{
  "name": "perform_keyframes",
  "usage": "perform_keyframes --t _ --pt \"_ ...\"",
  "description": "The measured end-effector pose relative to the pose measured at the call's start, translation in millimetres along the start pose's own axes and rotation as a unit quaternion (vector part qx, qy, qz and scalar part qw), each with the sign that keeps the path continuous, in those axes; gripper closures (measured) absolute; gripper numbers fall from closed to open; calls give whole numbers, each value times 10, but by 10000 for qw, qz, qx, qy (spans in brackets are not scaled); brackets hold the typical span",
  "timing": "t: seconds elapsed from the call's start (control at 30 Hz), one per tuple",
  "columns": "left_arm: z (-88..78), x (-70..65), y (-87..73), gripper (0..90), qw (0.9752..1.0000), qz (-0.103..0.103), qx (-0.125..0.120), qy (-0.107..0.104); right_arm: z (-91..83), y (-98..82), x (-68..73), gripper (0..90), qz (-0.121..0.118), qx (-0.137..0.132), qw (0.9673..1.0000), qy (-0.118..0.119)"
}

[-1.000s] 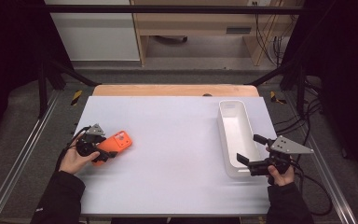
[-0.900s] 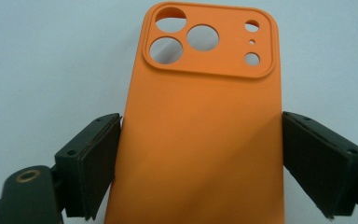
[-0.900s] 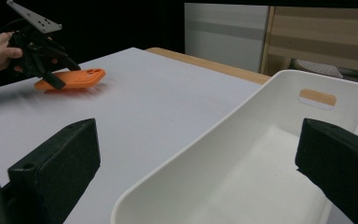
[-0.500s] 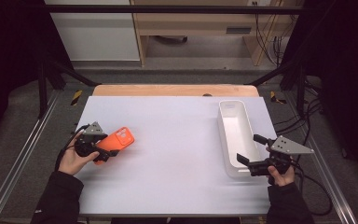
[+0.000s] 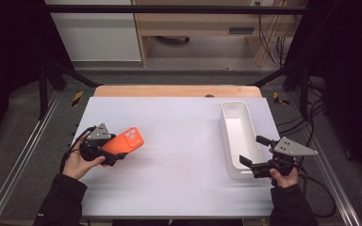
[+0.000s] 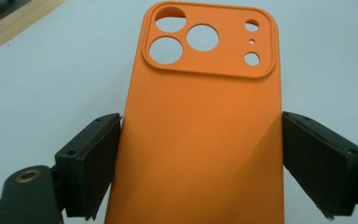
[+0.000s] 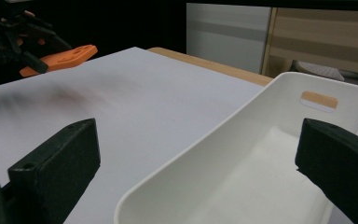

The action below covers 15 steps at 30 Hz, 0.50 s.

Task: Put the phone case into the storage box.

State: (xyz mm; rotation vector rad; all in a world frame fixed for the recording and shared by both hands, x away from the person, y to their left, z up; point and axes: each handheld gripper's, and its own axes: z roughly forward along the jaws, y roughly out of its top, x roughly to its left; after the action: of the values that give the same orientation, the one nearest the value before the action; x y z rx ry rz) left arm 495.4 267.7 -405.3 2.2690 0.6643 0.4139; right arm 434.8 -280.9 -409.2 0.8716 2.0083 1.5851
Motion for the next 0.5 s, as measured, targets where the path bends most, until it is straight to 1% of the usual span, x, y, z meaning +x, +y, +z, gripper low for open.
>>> perform_keyframes --t 0.03,0.17,0.2,0.23,0.3,0.33,0.37,0.43,0.47,0.5 --pt "-3 -49 37 142 10000 65 -28 -38 -1 2 4 5 -30 13 10000 8" --pt "-5 -155 109 142 9997 188 -107 -124 -1 9 11 5 -60 1 10000 22" --pt "-5 -155 109 142 9997 188 -107 -124 -2 11 13 5 -55 3 10000 19" --pt "-5 -208 144 142 9992 296 -167 -192 -3 12 14 5 -60 6 10000 24" --pt "-3 -265 180 142 9987 402 -204 -220 -4 14 17 5 -67 8 10000 27" --pt "-3 -265 180 142 9987 402 -204 -220 -3 16 20 5 -63 4 10000 25" --pt "-1 -321 215 142 9982 484 -231 -277 -3 18 23 5 -64 13 10000 41" --pt "1 -374 248 142 9976 576 -230 -323 0 23 30 5 -103 23 9999 52" --pt "1 -374 248 142 9976 576 -230 -323 0 26 35 5 -106 29 9999 48" --pt "12 -428 275 142 9970 647 -237 -362 2 28 38 5 -111 24 9999 62"
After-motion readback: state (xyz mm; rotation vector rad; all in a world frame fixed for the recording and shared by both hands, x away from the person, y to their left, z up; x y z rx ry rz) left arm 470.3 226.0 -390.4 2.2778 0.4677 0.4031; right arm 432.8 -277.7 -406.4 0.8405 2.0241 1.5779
